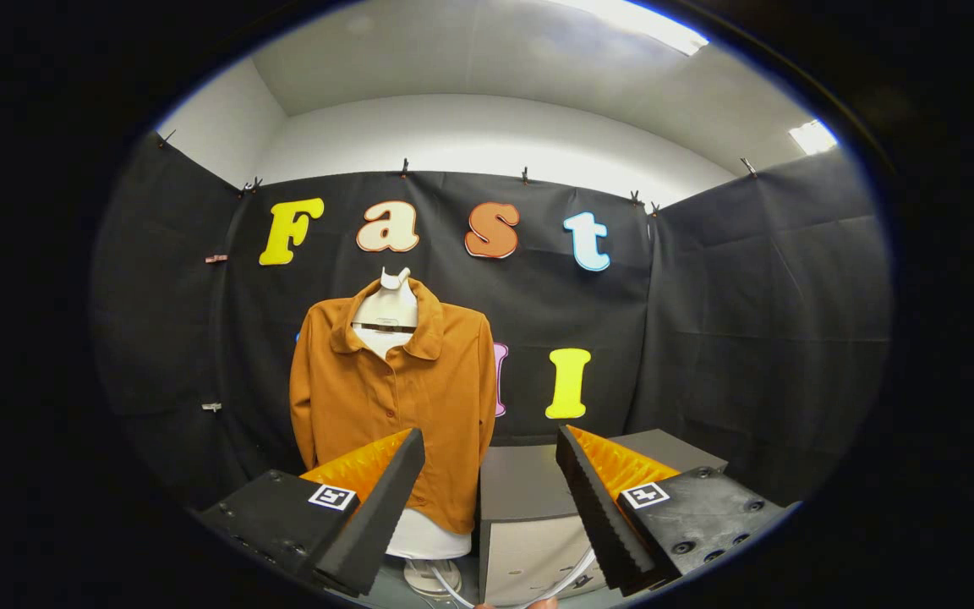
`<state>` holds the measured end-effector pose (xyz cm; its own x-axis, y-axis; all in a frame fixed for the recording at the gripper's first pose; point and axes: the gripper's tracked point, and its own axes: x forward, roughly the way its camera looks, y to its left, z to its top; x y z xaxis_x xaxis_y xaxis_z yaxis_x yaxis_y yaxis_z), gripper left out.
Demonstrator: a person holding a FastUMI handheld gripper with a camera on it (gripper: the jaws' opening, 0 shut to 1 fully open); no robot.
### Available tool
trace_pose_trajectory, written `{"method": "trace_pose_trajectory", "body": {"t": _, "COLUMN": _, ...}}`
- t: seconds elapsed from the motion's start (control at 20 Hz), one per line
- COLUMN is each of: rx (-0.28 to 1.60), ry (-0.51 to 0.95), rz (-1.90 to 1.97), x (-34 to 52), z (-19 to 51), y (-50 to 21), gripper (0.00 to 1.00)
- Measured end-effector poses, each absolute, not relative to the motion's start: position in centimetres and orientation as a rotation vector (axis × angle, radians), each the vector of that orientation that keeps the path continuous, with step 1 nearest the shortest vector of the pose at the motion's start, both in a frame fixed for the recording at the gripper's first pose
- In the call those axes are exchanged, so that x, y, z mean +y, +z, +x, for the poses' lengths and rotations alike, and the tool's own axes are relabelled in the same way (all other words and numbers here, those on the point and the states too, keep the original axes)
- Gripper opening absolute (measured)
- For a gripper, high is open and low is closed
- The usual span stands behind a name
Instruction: Iron the clothes twice with a garment steamer, once on the left side and once on the right side.
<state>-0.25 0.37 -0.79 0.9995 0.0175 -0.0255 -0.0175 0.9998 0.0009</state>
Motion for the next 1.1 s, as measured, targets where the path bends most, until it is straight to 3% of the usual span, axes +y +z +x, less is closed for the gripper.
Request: {"method": "trace_pose_trajectory", "body": {"t": 1.1, "rx": 0.032, "ry": -0.053, "rz": 0.027, "x": -4.5, "z": 0.7, "y": -1.0, "gripper": 0.98}}
